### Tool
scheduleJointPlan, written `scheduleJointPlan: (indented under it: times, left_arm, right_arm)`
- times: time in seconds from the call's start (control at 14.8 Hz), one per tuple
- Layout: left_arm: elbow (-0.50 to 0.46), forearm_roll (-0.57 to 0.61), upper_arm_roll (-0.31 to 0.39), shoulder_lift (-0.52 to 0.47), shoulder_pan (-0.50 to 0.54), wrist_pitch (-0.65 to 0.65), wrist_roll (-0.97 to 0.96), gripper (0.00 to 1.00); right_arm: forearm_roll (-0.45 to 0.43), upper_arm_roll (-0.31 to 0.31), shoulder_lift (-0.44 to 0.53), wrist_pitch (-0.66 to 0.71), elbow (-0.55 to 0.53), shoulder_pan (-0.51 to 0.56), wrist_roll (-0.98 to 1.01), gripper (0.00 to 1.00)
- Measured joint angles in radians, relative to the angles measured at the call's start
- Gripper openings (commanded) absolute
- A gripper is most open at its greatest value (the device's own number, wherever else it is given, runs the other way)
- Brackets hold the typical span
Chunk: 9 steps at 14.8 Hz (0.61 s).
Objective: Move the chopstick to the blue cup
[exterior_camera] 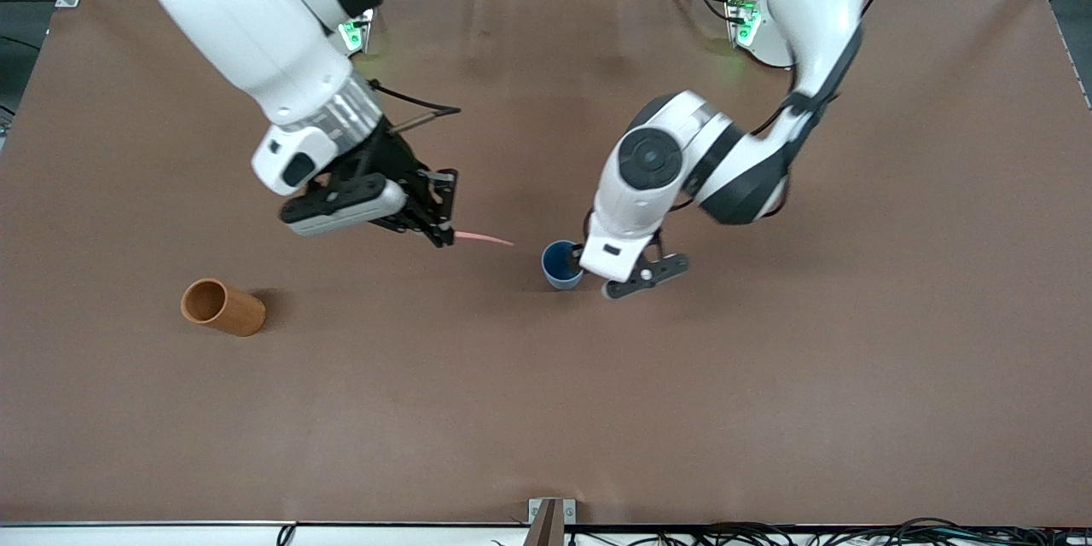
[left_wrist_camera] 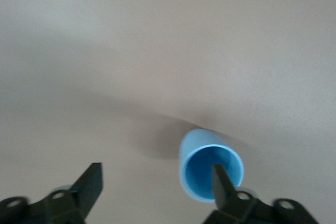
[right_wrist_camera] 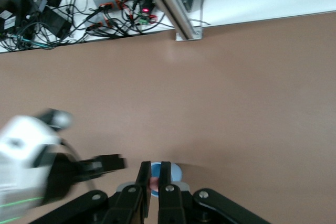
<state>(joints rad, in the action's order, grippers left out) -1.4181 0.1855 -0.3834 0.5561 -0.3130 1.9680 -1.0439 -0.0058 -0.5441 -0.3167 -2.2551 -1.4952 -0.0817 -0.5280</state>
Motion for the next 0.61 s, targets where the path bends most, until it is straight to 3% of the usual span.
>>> scheduleJointPlan:
  times: [0.14, 0.34, 0.61]
  left_arm:
    - [0.0, -0.065, 0.065, -0.099, 0.021, -0.09, 0.149, 1.0]
    - [-0.002, -0.181, 0.238, -0.215, 0.028, -0.207, 0.433, 1.0]
    - [-0.006, -0.238, 0.401, -0.313, 0.081, -0.313, 0.773, 1.0]
  right_arm:
    - [-0.021, 0.0, -0.052, -0.063, -0.001, -0.03, -0.001, 0.03]
    - [-0.044, -0.002, -0.098, -0.085, -0.003, -0.082, -0.001, 0.03]
    - [-0.161, -0.001, -0.125, -0.084, -0.023, -0.141, -0.012, 0.04]
